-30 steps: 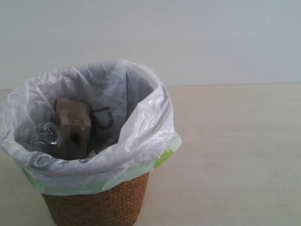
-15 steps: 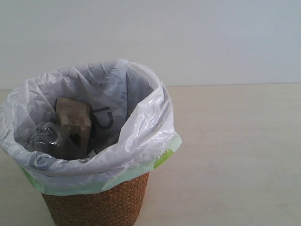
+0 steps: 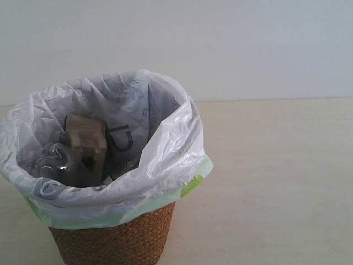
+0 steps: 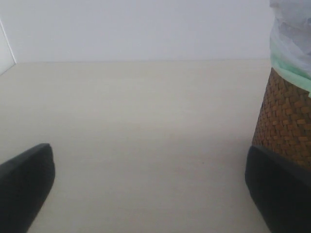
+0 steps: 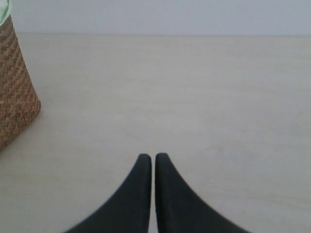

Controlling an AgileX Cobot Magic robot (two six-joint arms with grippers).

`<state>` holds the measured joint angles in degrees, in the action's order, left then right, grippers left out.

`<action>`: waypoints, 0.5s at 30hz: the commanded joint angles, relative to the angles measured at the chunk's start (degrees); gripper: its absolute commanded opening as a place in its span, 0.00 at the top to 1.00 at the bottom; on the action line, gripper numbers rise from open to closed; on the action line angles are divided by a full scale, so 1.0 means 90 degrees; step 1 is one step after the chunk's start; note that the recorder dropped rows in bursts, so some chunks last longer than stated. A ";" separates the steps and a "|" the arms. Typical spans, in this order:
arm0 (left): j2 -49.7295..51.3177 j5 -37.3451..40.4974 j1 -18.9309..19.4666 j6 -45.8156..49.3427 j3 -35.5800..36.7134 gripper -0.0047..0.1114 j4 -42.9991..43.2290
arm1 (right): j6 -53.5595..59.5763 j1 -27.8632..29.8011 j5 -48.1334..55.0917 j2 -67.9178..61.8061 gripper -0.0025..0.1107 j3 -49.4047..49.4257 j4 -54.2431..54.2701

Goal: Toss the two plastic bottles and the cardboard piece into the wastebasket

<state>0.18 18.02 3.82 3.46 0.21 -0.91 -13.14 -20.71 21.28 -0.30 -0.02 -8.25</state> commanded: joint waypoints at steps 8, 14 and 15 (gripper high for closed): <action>-0.0020 -0.0048 -0.0046 -0.0056 -0.0024 0.03 -0.0013 | -0.0008 0.0080 -0.0001 0.0033 0.98 0.0002 -0.0043; -0.0020 -0.0048 -0.0046 -0.0056 -0.0024 0.03 -0.0013 | -0.0008 0.0080 -0.0001 0.0033 0.98 0.0002 -0.0043; -0.0020 -0.0048 -0.0046 -0.0056 -0.0024 0.03 -0.0013 | -0.0008 0.0080 -0.0001 0.0033 0.98 0.0002 -0.0043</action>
<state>0.18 18.02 3.82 3.46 0.21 -0.91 -13.18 -20.01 21.38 -0.30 -0.02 -8.25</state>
